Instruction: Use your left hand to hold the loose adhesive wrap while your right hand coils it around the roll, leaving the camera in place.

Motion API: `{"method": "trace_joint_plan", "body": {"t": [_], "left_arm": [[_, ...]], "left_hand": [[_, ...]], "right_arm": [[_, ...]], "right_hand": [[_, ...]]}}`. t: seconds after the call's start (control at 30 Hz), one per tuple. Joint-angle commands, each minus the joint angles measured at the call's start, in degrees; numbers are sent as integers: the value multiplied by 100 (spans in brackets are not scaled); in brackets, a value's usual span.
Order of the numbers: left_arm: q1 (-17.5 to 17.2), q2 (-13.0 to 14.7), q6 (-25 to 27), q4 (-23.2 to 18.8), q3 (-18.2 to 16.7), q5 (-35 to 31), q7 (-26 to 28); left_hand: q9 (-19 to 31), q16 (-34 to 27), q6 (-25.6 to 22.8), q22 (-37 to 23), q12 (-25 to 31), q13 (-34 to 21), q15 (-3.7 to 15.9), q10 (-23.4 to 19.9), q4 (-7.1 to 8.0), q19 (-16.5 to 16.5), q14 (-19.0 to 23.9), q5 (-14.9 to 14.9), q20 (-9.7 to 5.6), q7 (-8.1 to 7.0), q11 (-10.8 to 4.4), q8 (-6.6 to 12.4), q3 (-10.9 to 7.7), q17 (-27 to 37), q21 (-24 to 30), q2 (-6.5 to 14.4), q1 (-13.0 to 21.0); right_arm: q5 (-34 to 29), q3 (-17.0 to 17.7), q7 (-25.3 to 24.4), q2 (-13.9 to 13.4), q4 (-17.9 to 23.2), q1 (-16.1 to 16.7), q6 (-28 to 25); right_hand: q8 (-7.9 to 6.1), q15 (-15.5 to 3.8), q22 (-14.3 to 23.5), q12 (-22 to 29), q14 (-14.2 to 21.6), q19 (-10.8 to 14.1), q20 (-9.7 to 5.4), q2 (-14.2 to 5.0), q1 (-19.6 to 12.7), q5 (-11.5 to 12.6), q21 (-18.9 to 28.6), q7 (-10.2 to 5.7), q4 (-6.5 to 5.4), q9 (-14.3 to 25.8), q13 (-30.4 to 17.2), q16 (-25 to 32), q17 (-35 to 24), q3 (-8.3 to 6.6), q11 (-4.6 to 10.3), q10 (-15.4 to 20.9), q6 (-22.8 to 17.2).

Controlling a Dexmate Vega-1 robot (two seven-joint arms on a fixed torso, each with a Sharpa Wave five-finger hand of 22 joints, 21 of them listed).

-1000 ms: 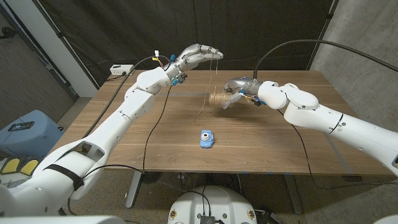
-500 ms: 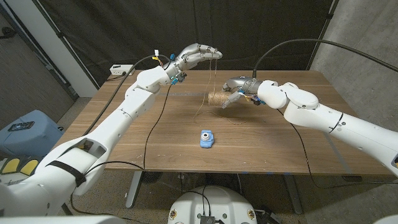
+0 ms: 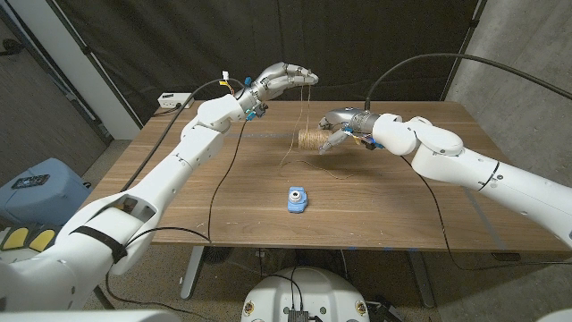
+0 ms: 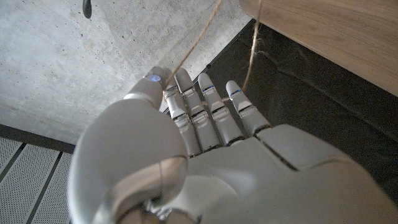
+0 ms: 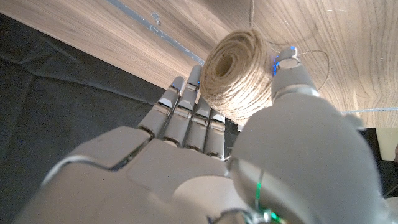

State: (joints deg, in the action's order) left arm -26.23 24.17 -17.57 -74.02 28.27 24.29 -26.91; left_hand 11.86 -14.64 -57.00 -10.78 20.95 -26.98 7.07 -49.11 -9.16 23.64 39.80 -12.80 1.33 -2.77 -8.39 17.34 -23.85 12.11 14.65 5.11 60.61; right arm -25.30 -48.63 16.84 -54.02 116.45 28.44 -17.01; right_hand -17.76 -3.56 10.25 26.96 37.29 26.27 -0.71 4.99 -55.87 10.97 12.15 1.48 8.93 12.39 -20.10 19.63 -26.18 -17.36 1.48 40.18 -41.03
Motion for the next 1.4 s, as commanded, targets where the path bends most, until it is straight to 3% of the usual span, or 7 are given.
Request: {"method": "trace_joint_plan", "body": {"t": [0.03,1.4], "left_arm": [[72,-37,-40,142,30,-44,1],[117,-24,-66,318,158,-269,227]], "left_hand": [[22,7,41,-32,-39,-26,-6,20,-2,31,-1,-13,18,-21,-20,-12,15,28,25,44,-5],[24,39,68,-32,-82,-67,-22,26,-6,10,-46,-20,29,-10,-15,-35,24,33,14,44,1]], "right_arm": [[189,169,-58,-171,214,136,209],[571,700,-347,-687,855,635,480]], "right_hand": [[-38,-865,17,24,47,55,-4,-660,-397,44,9,-788,-18,14,-10,-14,-8,-39,747,812,-861],[-38,-863,18,7,73,55,1,-662,-395,41,6,-787,-23,14,-8,-38,-34,-29,749,854,-891]]}}
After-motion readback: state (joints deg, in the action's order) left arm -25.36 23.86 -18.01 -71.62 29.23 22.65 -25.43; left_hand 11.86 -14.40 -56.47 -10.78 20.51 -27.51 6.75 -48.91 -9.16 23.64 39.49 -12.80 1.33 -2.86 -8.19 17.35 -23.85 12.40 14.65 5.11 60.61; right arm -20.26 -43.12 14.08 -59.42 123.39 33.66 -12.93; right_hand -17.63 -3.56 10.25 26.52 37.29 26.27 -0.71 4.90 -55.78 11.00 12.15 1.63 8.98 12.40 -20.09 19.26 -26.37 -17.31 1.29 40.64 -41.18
